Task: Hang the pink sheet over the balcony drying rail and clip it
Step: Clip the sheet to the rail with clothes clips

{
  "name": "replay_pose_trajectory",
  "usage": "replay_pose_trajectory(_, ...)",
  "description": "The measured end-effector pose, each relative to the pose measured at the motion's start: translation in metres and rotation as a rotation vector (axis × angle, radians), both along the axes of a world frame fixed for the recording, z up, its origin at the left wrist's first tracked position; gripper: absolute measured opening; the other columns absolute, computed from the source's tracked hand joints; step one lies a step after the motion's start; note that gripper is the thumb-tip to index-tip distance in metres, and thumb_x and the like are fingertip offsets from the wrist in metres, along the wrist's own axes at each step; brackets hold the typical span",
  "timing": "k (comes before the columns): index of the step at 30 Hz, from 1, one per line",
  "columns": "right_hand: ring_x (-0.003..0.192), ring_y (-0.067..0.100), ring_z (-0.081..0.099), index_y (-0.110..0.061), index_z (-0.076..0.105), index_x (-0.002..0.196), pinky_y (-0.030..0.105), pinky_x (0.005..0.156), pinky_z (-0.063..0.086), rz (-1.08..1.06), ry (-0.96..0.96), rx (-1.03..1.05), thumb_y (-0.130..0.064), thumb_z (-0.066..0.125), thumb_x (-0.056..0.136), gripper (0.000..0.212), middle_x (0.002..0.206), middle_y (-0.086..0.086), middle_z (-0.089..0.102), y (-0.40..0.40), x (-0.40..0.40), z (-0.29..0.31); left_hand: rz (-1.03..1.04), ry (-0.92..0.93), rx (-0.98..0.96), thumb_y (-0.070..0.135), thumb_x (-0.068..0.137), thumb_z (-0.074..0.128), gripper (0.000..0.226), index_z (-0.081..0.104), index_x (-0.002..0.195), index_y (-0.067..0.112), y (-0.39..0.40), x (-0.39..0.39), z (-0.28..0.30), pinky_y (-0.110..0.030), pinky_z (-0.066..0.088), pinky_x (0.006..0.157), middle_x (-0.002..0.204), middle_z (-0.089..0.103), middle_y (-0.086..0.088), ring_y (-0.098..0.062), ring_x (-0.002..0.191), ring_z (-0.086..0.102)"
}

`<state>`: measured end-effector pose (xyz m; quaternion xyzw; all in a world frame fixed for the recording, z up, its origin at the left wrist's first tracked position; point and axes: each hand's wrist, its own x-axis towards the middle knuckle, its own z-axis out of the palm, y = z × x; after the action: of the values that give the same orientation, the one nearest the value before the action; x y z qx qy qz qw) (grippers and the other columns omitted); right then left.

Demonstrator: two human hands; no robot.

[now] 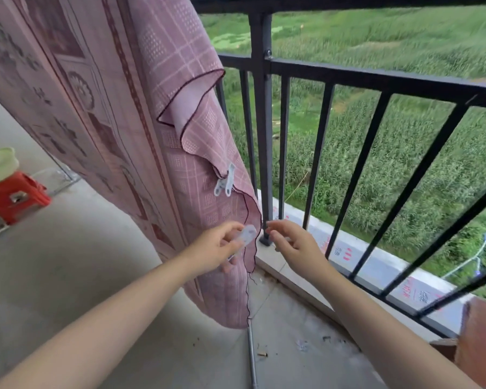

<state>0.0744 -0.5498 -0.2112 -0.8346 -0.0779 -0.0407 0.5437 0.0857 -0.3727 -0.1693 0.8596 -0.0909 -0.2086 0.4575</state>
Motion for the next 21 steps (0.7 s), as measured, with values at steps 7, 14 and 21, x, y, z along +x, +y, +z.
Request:
replay_pose_trajectory(7,0.094,0.009,0.053,-0.009,0.05,0.124,0.012,0.08,0.042,0.181,0.152,-0.079,-0.015,0.055,0.087,0.038,0.104,-0.003,0.054,0.0,-0.001,-0.01,-0.05,-0.048,0.118,-0.002,0.082,0.059,0.021,0.067,0.1,0.003,-0.001,0.006,-0.014,-0.013,0.047,0.071,0.076,0.062,0.006,-0.006,0.071,0.058)
replay_pose_trajectory(14,0.07,0.014,0.053,-0.004,0.065,0.095,0.028,0.065,0.041,0.183,0.291,0.016,-0.015,0.069,0.077,0.021,0.079,0.015,0.063,-0.015,0.001,-0.022,-0.03,-0.02,-0.023,0.007,0.085,0.058,0.021,0.063,0.104,0.014,-0.009,0.013,-0.023,-0.008,0.049,0.073,0.09,0.064,0.011,0.002,0.083,0.06)
replay_pose_trajectory(21,0.07,0.015,0.05,-0.004,0.065,0.089,0.025,0.056,0.032,-0.136,0.386,-0.114,-0.022,0.066,0.079,0.021,0.074,0.006,0.056,-0.055,-0.007,-0.046,-0.794,-0.521,1.266,0.001,0.089,0.04,0.035,0.049,0.123,0.003,-0.046,0.076,-0.072,-0.044,0.02,0.113,0.128,0.05,-0.015,-0.032,0.126,0.038)
